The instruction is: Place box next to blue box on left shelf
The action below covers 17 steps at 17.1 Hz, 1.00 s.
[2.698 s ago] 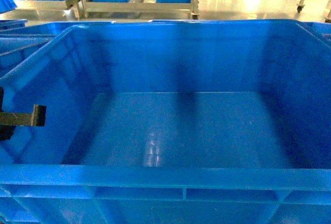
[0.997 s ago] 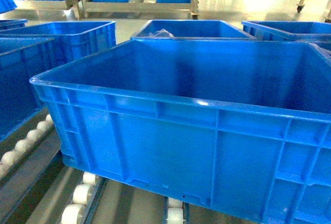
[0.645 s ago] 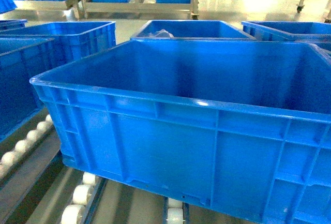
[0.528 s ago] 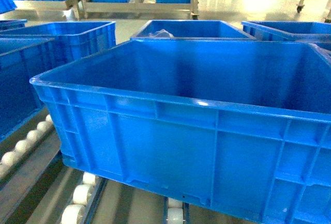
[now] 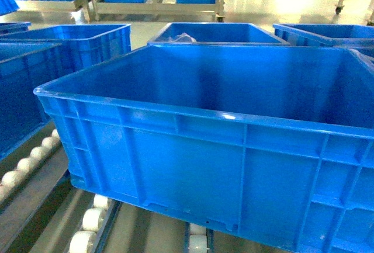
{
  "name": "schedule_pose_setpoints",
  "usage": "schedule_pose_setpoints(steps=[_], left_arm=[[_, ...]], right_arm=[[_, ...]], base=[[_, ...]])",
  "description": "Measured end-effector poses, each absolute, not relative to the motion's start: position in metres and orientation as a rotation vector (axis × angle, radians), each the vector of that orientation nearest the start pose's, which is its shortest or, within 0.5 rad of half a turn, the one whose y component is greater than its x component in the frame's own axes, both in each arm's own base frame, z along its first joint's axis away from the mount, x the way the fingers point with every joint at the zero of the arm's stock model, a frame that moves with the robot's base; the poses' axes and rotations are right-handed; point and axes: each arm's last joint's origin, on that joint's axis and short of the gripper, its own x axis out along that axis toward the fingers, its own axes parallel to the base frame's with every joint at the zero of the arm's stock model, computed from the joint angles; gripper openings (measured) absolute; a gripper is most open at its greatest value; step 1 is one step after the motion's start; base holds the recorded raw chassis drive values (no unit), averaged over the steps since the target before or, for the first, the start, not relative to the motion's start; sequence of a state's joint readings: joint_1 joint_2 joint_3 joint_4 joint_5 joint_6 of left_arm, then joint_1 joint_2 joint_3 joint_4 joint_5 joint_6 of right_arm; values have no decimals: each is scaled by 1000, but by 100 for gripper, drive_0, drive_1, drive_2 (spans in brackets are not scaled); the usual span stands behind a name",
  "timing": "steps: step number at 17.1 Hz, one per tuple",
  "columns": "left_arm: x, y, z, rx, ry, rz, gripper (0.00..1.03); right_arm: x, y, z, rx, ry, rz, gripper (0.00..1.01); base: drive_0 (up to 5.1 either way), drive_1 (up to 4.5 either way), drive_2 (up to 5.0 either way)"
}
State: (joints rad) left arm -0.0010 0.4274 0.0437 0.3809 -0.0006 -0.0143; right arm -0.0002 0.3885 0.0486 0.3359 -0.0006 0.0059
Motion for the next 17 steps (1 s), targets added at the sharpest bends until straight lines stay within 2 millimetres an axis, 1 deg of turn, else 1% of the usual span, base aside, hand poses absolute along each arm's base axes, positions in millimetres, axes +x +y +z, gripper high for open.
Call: schedule_pose_setpoints(steps=[2, 3, 8, 10, 11, 12, 13, 14, 16, 17], left_arm=[[122, 0, 170, -14, -5, 0, 2], [120, 0, 171, -14, -8, -1, 2], [111, 0, 172, -14, -18, -1, 2], [109, 0, 171, -14, -14, 0, 2], [107, 0, 170, -15, -5, 1, 2], [100, 0, 164, -14, 42, -3, 2], [97, 0, 170, -14, -19, -1, 2], [97, 0, 167, -14, 11, -3, 2], [97, 0, 168, -13, -3, 1, 2], [97, 0, 168, -14, -1, 1, 4]], right_arm=[[119, 0, 175, 6, -6, 0, 2], [118, 0, 170, 6, -2, 0, 2], [110, 0, 171, 6, -17, 0, 2], [107, 0, 170, 6, -7, 0, 2], [101, 0, 164, 6, 41, 3, 2], [97, 0, 170, 6, -27, 1, 2], [97, 0, 167, 5, 3, 1, 2], [97, 0, 168, 6, -6, 0, 2], [97, 0, 167, 6, -4, 0, 2], [97, 0, 167, 5, -5, 0, 2]], base=[[0, 0, 0], [0, 0, 0], [0, 0, 0], [0, 0, 0], [0, 0, 0], [0, 0, 0], [0, 0, 0], [0, 0, 0], [0, 0, 0], [0, 0, 0]])
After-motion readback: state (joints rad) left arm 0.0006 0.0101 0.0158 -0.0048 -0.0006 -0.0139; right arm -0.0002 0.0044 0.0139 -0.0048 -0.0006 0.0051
